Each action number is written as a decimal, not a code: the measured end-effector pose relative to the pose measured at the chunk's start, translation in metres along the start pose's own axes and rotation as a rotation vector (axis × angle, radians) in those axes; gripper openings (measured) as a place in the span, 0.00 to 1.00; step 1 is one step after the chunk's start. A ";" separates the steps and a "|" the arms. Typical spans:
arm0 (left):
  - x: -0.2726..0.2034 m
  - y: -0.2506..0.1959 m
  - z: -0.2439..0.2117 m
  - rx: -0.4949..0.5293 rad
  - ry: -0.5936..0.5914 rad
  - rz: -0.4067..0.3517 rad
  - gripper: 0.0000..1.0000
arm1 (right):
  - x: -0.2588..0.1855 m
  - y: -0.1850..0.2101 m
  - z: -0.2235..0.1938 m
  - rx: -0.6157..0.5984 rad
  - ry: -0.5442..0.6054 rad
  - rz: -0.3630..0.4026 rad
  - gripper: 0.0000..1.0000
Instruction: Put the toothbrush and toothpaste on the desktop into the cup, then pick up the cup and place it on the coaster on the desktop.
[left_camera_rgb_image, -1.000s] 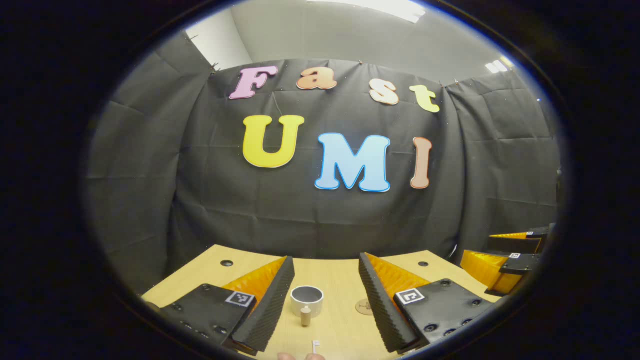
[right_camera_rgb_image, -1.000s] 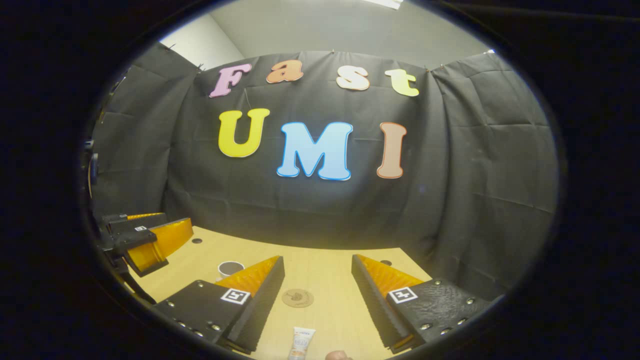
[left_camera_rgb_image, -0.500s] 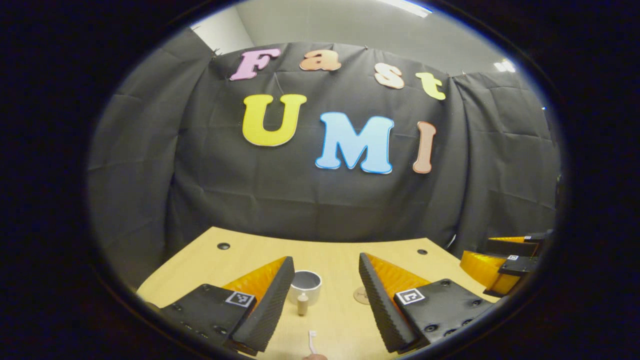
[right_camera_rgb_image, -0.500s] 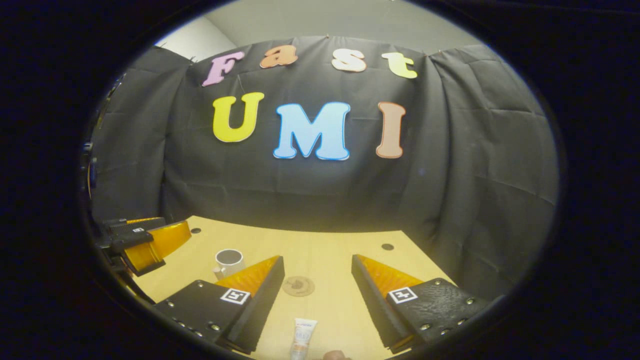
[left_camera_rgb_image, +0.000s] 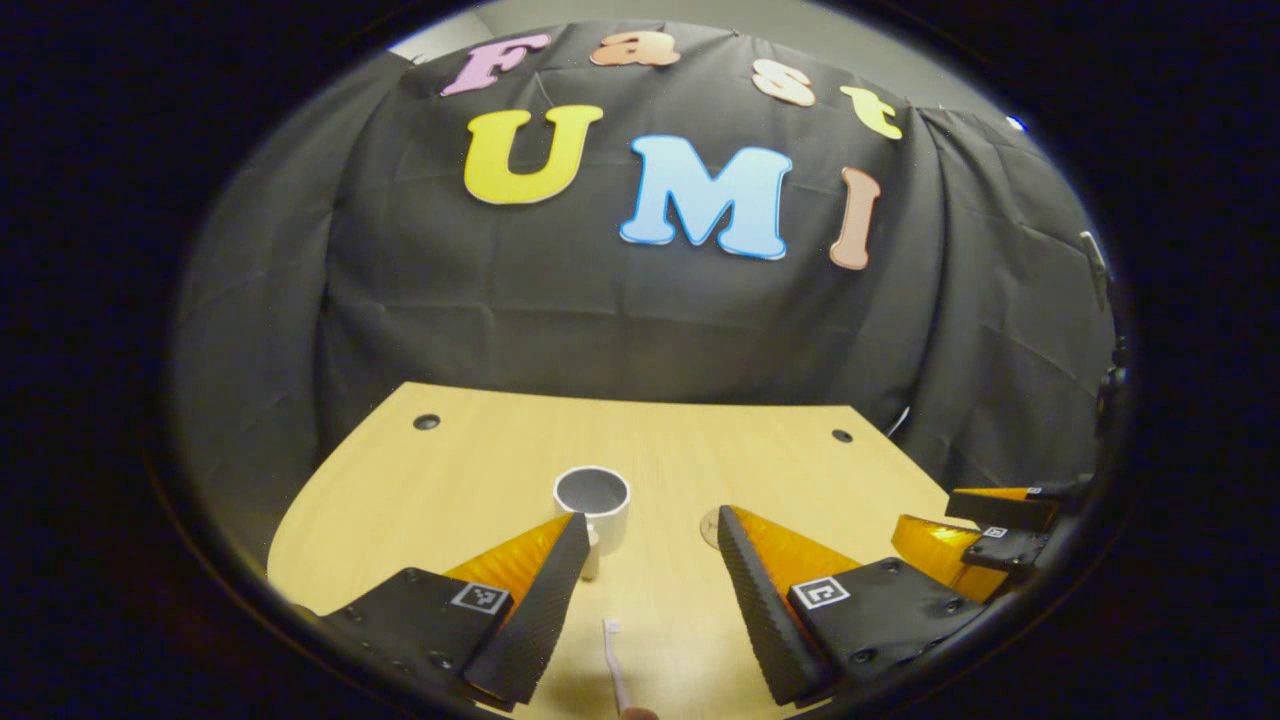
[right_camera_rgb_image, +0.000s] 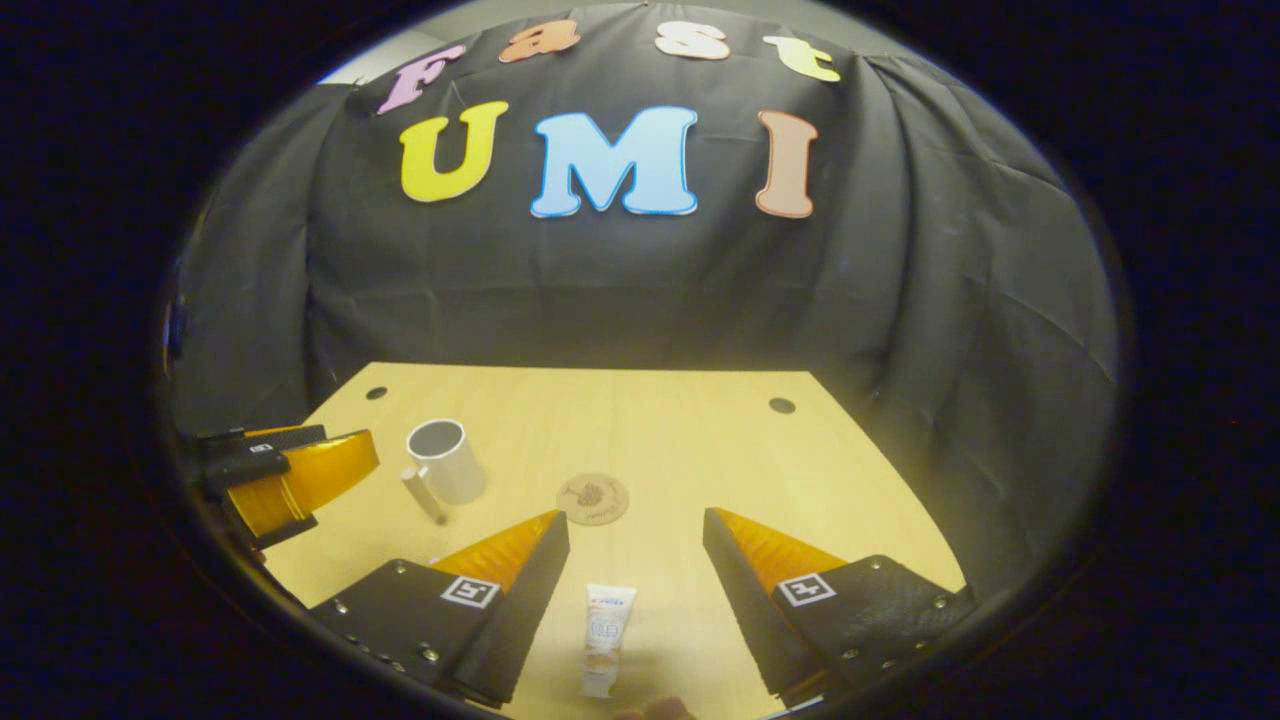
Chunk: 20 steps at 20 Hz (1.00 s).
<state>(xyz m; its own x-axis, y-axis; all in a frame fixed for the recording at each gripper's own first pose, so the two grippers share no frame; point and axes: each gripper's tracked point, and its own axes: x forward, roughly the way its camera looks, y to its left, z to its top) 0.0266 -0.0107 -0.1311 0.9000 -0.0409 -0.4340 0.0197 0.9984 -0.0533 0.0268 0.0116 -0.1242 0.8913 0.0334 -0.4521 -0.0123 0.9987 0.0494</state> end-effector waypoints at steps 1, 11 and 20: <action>0.005 0.000 -0.010 -0.006 0.033 -0.005 0.87 | 0.006 0.000 -0.007 0.001 0.027 0.007 0.85; 0.040 0.018 -0.086 -0.017 0.349 0.053 0.87 | 0.034 0.004 -0.054 -0.006 0.242 0.052 0.85; 0.040 0.034 -0.162 -0.039 0.670 0.073 0.88 | 0.040 0.018 -0.105 0.020 0.472 0.108 0.86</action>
<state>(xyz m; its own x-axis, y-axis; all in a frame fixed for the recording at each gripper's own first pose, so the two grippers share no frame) -0.0073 0.0149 -0.2956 0.4334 -0.0014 -0.9012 -0.0576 0.9979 -0.0293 0.0148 0.0348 -0.2347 0.5824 0.1557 -0.7978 -0.0809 0.9877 0.1338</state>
